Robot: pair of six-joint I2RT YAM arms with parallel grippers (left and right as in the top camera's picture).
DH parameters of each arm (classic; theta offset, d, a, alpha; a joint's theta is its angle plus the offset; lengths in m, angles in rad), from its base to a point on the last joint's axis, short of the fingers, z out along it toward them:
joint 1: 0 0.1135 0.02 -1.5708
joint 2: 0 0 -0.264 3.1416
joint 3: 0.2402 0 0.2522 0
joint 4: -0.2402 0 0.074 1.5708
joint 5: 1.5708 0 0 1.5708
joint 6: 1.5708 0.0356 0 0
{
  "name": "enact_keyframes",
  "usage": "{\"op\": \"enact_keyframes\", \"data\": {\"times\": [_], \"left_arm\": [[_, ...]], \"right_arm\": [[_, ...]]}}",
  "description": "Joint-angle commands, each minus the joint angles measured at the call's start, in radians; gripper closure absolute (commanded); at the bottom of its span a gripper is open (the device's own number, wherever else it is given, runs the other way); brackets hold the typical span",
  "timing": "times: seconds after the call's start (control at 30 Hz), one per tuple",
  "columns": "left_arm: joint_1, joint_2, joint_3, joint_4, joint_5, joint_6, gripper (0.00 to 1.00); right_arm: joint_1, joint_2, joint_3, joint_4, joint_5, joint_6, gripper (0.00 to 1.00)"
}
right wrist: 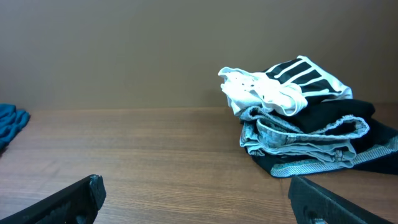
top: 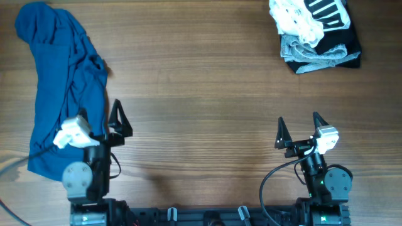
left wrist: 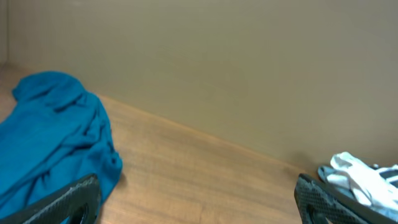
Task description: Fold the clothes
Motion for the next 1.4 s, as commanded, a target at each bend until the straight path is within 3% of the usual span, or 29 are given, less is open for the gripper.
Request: {"op": "enact_keyframes", "data": {"times": [0.0,0.37,0.7,1.37], "left_arm": [[-0.003,-0.103,-0.142,0.091,0.007,0.01,0.0],[0.014,-0.26,-0.232,0.097,-0.013,0.014,0.0],[0.014,-0.282,-0.232,-0.132,-0.011,0.016,0.0],[0.014,-0.278,-0.232,-0.131,-0.008,0.016,0.0]], "right_arm": [[0.003,-0.005,-0.002,0.003,-0.013,0.014,0.0],[0.003,-0.005,-0.002,0.003,-0.013,0.014,0.0],[0.003,-0.005,-0.002,0.003,-0.013,0.014,0.0],[0.003,-0.005,-0.002,0.003,-0.013,0.014,0.0]]}}
